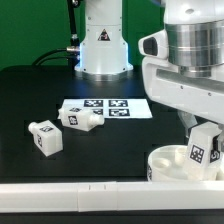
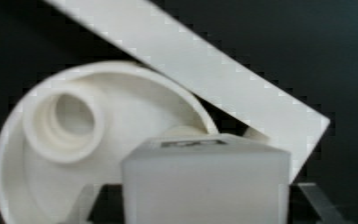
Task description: Assemble stool
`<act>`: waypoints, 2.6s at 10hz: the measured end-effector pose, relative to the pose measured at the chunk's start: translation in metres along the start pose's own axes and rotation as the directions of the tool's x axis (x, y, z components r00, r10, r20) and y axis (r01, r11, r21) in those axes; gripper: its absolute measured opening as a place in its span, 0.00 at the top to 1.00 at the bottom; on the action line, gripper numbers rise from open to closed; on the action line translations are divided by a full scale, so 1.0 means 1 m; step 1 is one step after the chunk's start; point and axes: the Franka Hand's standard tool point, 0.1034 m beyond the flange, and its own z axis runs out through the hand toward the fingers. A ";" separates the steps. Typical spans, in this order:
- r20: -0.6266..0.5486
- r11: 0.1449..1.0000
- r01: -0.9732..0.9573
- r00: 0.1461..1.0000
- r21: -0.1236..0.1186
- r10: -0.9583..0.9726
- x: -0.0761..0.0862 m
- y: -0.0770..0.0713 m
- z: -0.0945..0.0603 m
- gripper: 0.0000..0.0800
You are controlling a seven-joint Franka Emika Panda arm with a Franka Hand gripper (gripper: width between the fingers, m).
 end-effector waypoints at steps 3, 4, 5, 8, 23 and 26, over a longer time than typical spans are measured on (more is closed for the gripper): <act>0.040 0.965 -0.259 0.965 0.047 0.257 -0.002 -0.001 0.001 0.58; 0.049 0.943 -0.329 0.944 0.046 0.327 -0.003 -0.002 0.001 0.58; 0.073 0.865 -0.498 0.867 0.057 0.494 -0.004 -0.005 0.001 0.58; 0.074 0.887 -0.458 0.888 0.061 0.453 -0.007 -0.005 0.001 0.45; -0.013 0.193 0.981 0.192 -0.015 -0.981 -0.002 -0.015 -0.034 0.19; 0.044 -0.302 0.952 -0.300 -0.057 -0.953 -0.008 -0.012 -0.026 0.19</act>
Offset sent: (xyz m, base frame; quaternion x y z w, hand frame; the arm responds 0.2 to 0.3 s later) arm 0.0000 0.0000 0.0000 0.0000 0.0000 0.1938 0.9810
